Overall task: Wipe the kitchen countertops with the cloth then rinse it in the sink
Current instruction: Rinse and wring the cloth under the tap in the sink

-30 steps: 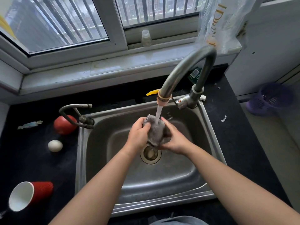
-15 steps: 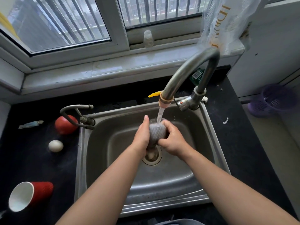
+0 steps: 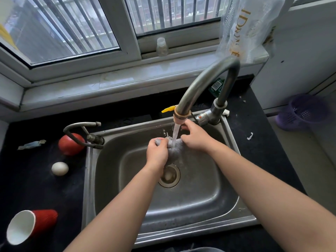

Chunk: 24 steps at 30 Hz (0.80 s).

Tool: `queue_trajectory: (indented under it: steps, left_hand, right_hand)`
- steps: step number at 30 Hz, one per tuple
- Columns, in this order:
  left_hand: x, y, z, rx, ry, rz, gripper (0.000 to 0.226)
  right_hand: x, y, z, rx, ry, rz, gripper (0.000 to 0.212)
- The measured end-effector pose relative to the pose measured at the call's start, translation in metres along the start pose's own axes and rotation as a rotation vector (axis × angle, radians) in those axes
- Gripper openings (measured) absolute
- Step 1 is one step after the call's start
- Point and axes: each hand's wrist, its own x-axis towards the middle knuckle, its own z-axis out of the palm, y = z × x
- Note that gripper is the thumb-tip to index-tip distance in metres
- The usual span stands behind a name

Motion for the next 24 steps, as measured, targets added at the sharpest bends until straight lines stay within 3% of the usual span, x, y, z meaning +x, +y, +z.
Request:
queue_trajectory:
  steps: [3, 9, 12, 16, 20, 24]
  left_hand:
    - [-0.001, 0.0, -0.001, 0.172, 0.002, 0.082, 0.015]
    - [-0.008, 0.008, 0.002, 0.238, -0.066, 0.22, 0.009]
    - [-0.007, 0.011, -0.003, 0.212, -0.068, 0.258, 0.01]
    - [-0.008, 0.016, -0.01, 0.141, -0.031, 0.26, 0.011]
    - [-0.02, 0.018, -0.005, 0.002, -0.049, 0.207, 0.015]
    - [-0.045, 0.006, 0.009, -0.099, -0.084, 0.124, 0.013]
  right_hand:
    - [0.005, 0.001, -0.007, 0.074, 0.035, 0.042, 0.067]
    - [0.014, 0.007, -0.015, 0.147, 0.108, 0.013, 0.069]
    - [0.016, 0.004, -0.016, 0.355, 0.183, 0.03, 0.062]
    - [0.003, 0.0, -0.007, 0.378, 0.245, 0.03, 0.057]
    - [-0.044, -0.011, 0.025, 0.643, 0.157, 0.118, 0.058]
    - [-0.078, -0.02, 0.05, 0.836, 0.489, 0.19, 0.059]
